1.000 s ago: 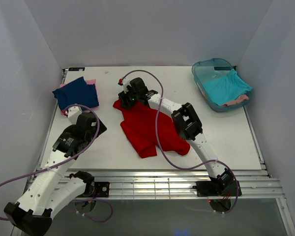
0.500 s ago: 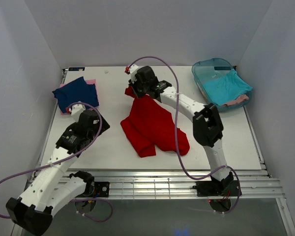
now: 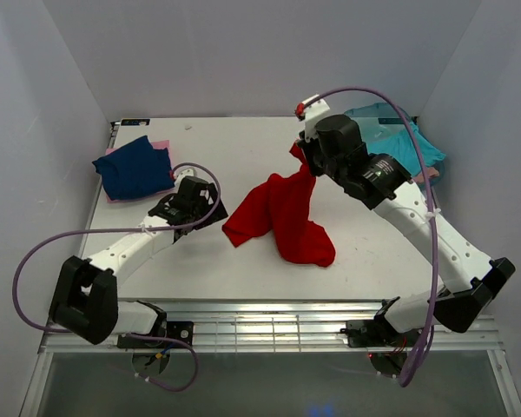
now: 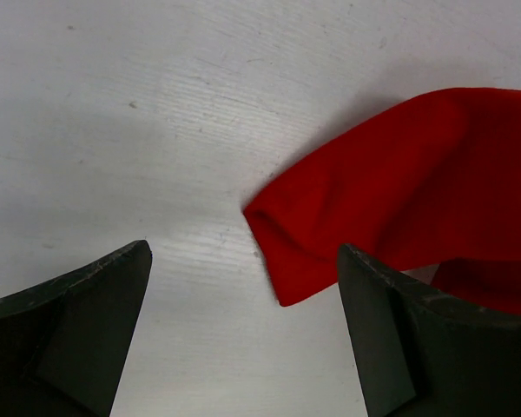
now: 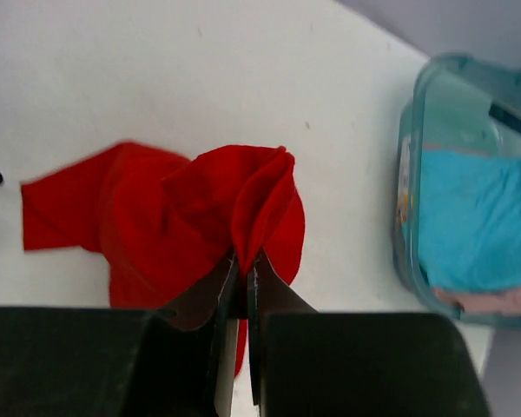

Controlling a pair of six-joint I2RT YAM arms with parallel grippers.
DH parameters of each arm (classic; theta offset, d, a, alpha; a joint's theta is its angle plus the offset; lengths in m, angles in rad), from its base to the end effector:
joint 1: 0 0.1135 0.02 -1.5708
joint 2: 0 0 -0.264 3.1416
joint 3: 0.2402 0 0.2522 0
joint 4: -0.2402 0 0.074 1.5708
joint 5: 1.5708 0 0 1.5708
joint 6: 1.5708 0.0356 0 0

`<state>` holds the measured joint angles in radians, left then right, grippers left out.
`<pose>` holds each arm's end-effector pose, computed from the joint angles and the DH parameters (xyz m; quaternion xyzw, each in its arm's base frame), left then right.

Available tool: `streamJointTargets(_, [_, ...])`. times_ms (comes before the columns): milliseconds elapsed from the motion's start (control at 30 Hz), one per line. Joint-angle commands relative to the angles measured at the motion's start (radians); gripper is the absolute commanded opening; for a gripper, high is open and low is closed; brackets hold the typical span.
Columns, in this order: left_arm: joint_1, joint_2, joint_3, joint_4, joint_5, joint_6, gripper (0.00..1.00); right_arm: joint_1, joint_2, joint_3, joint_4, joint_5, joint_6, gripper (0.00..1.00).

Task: Fold and stack the t-shirts
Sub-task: Flatten the tshirt out

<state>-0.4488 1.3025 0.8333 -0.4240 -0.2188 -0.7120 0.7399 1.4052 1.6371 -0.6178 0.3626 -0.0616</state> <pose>0.2410 -0.1075 0.2261 -0.1590 0.9246 -0.0951 0.3327 0.2304 0.1933 0.4482 -0.2256 0.7906 0.0417 0.5677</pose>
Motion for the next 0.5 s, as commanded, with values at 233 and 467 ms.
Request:
streamJointTargets(233, [-0.017,0.245,0.159,0.251,0.059,0.005,0.98,0.007,-0.080,-0.008,-0.632,0.184,0.370,0.08])
streamJointTargets(467, [-0.037,0.579,0.435,0.288,0.033,0.036,0.98,0.009,-0.158,-0.120,-0.605,0.107,0.424,0.08])
